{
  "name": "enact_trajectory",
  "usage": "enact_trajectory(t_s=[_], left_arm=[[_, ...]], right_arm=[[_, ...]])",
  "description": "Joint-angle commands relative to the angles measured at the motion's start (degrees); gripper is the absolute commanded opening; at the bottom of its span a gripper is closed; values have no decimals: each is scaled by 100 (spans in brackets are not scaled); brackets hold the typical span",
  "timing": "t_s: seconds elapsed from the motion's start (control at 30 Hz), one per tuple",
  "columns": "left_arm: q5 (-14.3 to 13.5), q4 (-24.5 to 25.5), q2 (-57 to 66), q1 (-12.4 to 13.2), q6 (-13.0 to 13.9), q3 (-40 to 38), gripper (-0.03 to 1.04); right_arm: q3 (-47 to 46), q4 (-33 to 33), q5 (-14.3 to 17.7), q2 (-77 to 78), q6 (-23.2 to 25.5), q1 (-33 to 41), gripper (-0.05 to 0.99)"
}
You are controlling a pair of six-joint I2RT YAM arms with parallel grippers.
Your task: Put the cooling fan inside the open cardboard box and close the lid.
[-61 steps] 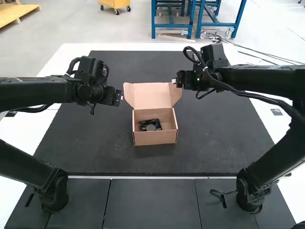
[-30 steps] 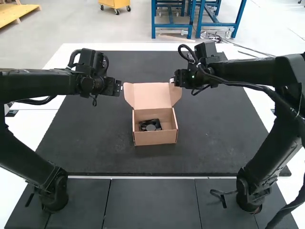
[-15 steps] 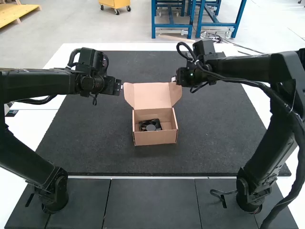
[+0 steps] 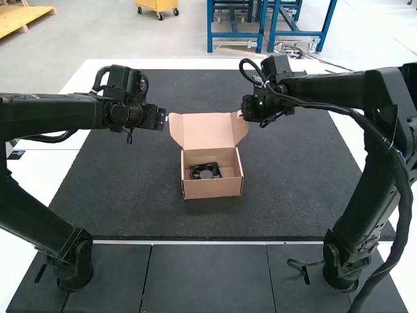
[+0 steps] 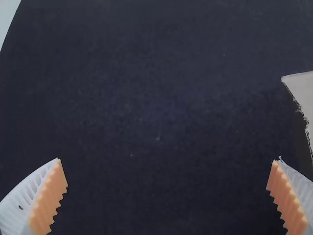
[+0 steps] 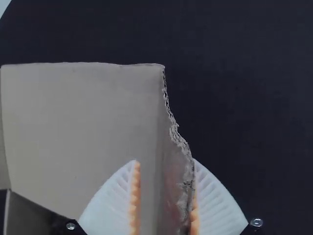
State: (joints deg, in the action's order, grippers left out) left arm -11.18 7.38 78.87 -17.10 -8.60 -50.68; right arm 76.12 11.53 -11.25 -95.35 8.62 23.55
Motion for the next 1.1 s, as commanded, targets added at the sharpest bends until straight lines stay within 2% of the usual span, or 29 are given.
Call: enact_trajectory(t_s=[0.0, 0.33, 0.43, 0.9, 1.07], left_arm=[[-60, -70, 32, -4, 78, -232, 97], [-33, -70, 49, -12, 95, -259, 97], [2, -52, 49, -12, 122, -276, 97], [248, 80, 41, -311, 201, -303, 97], [283, 132, 23, -381, 201, -320, 97]], right_arm=[[167, -10, -80, -36, 34, -52, 12], [105, 7, -132, -19, -27, -26, 5], [52, -2, -141, -1, -36, -26, -2], [-123, -19, -247, 184, -10, 0, -2], [-220, -19, -334, 280, 87, 264, -2]])
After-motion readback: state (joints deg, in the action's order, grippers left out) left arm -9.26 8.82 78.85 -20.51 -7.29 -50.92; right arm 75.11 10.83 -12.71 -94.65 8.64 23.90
